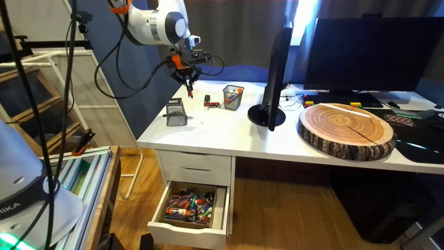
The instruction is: Pick up the red and black pen together and put them on the table, turn the gray pen holder the right way up
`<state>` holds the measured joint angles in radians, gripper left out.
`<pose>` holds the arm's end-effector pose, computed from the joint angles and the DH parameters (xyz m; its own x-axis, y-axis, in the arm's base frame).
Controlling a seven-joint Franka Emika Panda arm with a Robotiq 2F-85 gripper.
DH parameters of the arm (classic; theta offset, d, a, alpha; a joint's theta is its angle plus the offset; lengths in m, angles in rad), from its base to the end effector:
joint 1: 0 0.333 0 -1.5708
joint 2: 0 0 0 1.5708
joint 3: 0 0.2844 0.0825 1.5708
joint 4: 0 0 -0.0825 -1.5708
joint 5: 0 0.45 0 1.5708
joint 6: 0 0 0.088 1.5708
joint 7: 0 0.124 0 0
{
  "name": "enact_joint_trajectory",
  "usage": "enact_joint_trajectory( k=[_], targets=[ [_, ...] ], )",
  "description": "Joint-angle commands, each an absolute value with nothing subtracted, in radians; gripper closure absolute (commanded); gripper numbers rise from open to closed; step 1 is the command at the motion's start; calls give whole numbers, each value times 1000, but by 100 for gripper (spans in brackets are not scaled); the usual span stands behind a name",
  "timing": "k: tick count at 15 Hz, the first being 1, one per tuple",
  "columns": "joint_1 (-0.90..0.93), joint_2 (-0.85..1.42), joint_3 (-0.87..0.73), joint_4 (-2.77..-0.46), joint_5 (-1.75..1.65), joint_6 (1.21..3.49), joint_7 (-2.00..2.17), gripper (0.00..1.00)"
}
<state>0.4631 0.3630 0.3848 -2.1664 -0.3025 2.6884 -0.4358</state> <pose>0.3940 0.4724 0.1571 0.0526 0.9867 0.1541 0.9895 -0.0723 0.1250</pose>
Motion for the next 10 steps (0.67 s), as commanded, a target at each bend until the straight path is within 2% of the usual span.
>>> enact_joint_trajectory(
  k=[1,2,10],
  targets=[
    [445,354,386,-2154,-323,2665,-426,96],
    [440,349,382,-2148,-324,2659,-427,85],
    [438,359,391,-2149,-323,2659,-428,85]
  ],
)
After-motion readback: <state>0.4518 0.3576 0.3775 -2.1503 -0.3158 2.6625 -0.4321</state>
